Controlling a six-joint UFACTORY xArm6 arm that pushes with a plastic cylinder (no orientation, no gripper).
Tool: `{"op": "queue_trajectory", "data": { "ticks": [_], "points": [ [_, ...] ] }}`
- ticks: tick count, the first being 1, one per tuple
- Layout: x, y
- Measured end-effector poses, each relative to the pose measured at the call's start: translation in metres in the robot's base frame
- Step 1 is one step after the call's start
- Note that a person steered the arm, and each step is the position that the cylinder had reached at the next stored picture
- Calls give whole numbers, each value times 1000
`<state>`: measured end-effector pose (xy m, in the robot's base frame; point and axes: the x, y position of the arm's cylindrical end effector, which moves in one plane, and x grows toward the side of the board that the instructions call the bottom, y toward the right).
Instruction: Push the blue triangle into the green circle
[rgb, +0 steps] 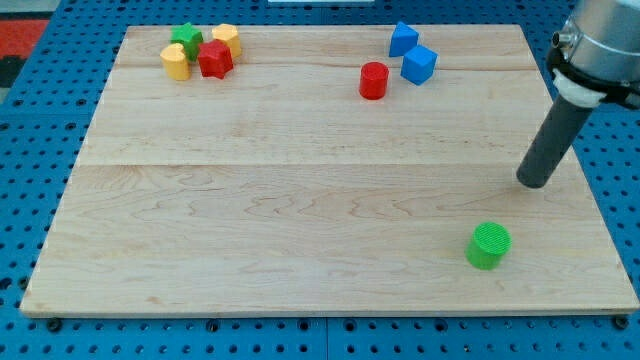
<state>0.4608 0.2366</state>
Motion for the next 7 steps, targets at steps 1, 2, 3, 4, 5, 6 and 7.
{"op": "queue_trajectory", "data": {
  "ticks": [1, 2, 3, 4, 5, 6, 7],
  "points": [
    [-40, 1],
    [-74, -17],
    [-111, -49],
    [-137, -76],
    [-149, -55],
    [-190, -35],
    [-269, -55]
  ]
}}
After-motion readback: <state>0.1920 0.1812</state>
